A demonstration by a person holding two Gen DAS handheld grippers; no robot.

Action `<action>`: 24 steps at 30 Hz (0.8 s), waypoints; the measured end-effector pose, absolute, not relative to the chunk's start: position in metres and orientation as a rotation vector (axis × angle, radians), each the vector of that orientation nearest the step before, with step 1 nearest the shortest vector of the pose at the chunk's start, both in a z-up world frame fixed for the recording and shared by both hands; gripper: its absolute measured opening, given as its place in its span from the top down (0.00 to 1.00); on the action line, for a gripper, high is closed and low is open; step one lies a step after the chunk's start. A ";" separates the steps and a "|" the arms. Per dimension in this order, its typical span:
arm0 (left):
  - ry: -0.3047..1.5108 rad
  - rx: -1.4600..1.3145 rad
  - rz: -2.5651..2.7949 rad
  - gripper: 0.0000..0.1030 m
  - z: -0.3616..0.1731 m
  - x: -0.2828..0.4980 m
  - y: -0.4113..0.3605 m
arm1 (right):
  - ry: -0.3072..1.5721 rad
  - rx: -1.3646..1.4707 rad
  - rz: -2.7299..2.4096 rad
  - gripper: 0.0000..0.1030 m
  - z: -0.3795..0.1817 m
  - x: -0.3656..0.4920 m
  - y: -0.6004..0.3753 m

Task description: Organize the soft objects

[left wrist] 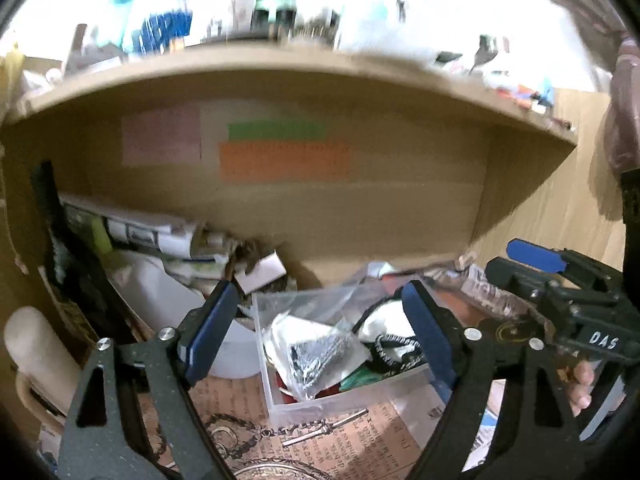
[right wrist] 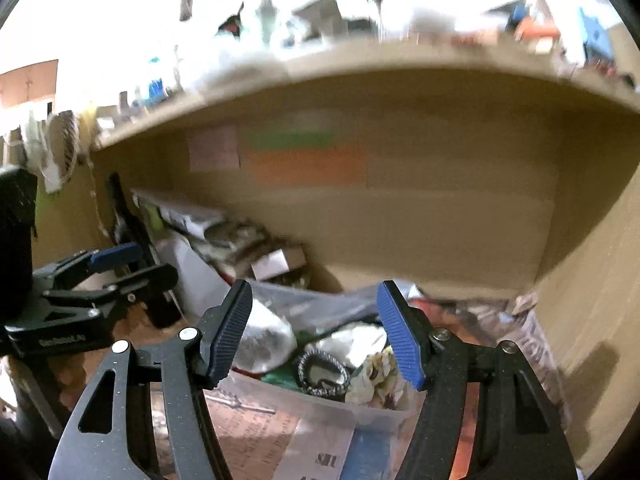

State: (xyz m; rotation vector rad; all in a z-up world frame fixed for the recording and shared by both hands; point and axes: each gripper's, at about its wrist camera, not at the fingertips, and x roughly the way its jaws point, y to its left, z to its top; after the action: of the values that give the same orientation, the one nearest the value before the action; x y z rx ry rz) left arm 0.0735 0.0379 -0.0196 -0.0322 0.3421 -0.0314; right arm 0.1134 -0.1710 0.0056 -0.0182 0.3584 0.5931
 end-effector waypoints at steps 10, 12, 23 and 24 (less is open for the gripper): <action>0.237 0.002 -0.011 0.00 -0.001 0.037 0.027 | 0.255 0.012 0.589 0.04 0.022 0.085 -0.180; 0.230 0.004 -0.010 0.00 0.001 0.033 0.026 | 0.238 0.015 0.580 0.01 0.023 0.080 -0.182; 0.215 0.004 -0.009 0.00 0.002 0.022 0.021 | 0.227 0.012 0.579 0.00 0.024 0.068 -0.185; 0.215 0.003 -0.011 0.00 0.002 0.023 0.022 | 0.228 0.013 0.579 0.00 0.024 0.068 -0.185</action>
State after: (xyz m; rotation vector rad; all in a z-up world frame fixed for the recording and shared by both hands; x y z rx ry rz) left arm 0.0226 0.0216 0.0020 0.0033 0.2151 -0.0108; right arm 0.0683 -0.1852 0.0240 0.0132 0.2279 0.5790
